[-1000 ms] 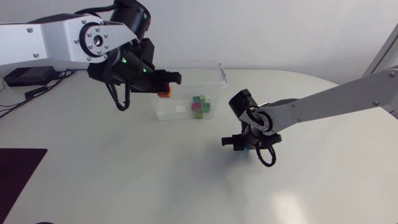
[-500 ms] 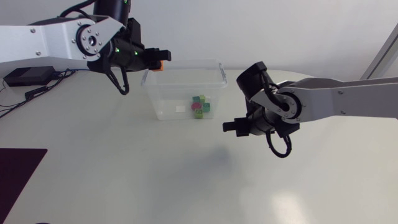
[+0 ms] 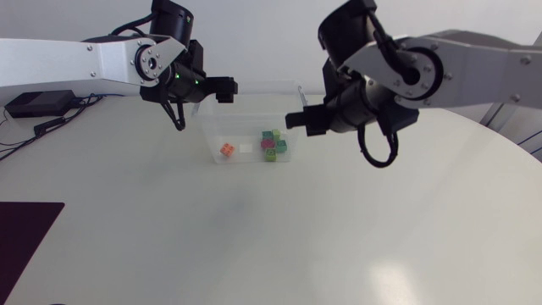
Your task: Place the duplo bricks in the container
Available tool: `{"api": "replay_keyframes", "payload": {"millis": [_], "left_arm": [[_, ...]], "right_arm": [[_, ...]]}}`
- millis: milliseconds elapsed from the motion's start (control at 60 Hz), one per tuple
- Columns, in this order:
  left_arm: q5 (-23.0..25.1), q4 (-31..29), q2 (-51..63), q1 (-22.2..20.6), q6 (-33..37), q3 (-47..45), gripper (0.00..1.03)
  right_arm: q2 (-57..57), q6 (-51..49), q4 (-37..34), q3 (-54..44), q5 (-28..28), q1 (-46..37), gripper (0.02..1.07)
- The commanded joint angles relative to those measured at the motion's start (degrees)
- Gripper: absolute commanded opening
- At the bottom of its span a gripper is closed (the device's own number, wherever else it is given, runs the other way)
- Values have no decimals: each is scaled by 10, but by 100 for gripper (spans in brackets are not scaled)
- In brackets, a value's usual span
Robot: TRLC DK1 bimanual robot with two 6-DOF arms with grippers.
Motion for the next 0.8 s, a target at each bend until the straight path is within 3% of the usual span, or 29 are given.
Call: {"api": "replay_keyframes", "payload": {"millis": [0, 183, 317, 783], "left_arm": [[-5, -34, -30, -8, 12, 23, 100], [-3, -126, -98, -2, 22, 17, 100], [18, -159, -157, 8, 29, -9, 100], [34, -200, -361, 7, 38, -167, 100]], "right_arm": [[19, -18, -5, 44, 7, 5, 29], [66, -45, 20, 119, 7, -3, 29], [94, -61, 51, 147, 6, -6, 29], [213, -76, 131, 230, -8, -12, 29]]}}
